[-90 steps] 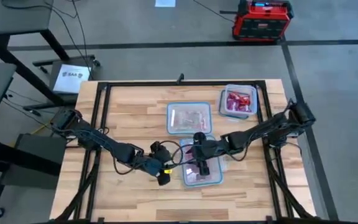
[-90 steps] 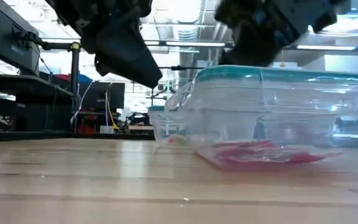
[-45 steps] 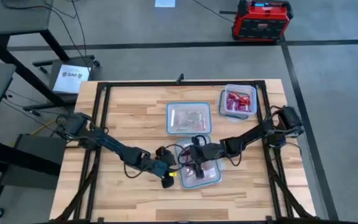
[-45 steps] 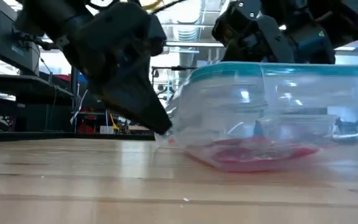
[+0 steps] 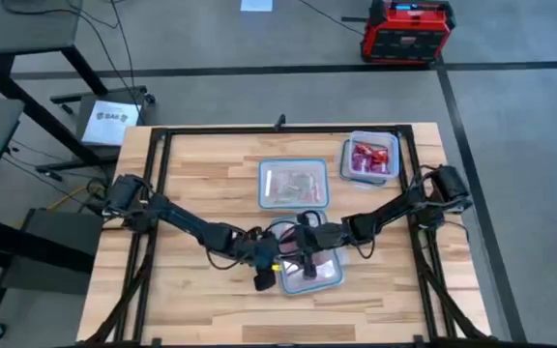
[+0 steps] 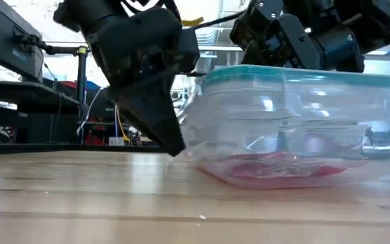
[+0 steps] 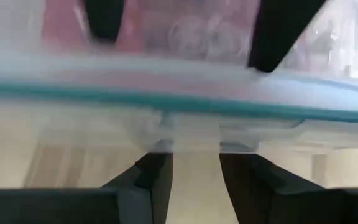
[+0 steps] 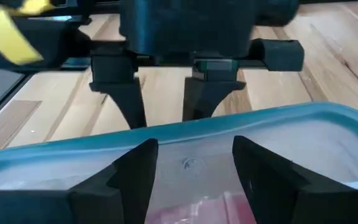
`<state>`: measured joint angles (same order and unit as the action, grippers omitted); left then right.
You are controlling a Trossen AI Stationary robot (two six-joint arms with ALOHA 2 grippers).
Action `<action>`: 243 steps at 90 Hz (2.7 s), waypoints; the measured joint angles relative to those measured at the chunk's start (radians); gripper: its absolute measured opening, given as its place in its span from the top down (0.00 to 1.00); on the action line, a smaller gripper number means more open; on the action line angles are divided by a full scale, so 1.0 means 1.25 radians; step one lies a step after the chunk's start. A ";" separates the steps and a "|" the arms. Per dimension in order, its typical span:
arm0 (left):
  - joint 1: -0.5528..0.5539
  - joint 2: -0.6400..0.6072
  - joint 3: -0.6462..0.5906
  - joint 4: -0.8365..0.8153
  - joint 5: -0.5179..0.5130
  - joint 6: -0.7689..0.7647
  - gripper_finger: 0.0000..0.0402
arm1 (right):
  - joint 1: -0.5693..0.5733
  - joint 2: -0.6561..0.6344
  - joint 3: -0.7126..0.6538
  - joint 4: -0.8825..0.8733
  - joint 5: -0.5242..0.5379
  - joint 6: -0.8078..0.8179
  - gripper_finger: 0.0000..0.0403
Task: Sort candy
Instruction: Close the top left transparent bin
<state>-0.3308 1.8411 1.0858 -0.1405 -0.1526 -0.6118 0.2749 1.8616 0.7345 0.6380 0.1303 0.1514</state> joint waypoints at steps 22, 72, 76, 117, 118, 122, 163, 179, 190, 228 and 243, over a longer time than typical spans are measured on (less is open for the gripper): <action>-0.035 -0.019 0.093 -0.150 0.022 -0.010 0.71 | 0.000 0.000 -0.001 0.001 -0.001 0.001 0.50; 0.033 -0.006 0.140 -0.167 0.028 0.070 0.71 | 0.000 0.000 -0.004 0.007 -0.002 -0.001 0.50; 0.040 -0.006 0.139 -0.166 0.032 0.081 0.71 | 0.000 0.000 -0.004 0.007 -0.002 -0.002 0.50; 0.057 0.042 0.147 -0.099 -0.004 0.129 0.71 | 0.007 0.021 -0.006 0.051 0.006 -0.012 0.50; 0.056 0.043 0.148 -0.101 -0.004 0.130 0.71 | 0.007 0.021 -0.006 0.051 0.006 -0.012 0.50; 0.056 0.044 0.162 -0.124 -0.005 0.131 0.71 | 0.007 0.016 -0.005 0.044 0.007 -0.013 0.50; -0.003 -0.001 0.359 -0.379 -0.268 0.146 0.71 | 0.001 -0.373 -0.003 -0.412 0.016 -0.066 0.50; 0.029 0.071 0.314 0.032 -0.198 0.320 0.71 | 0.021 -0.516 -0.019 -0.685 0.057 0.035 0.50; 0.055 0.142 0.314 0.128 -0.101 0.337 0.71 | 0.057 -0.556 -0.086 -0.699 0.102 0.111 0.50; 0.018 0.076 0.313 -0.268 -0.030 0.218 0.71 | 0.098 -0.579 -0.137 -0.691 0.133 0.168 0.50; 0.009 0.065 0.311 -0.216 -0.077 0.221 0.71 | 0.093 -0.542 -0.136 -0.588 0.130 0.148 0.50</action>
<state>-0.3199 1.9229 1.4747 -0.4100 -0.2483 -0.3352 0.3916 1.1839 0.5640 -0.0973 0.2928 0.3365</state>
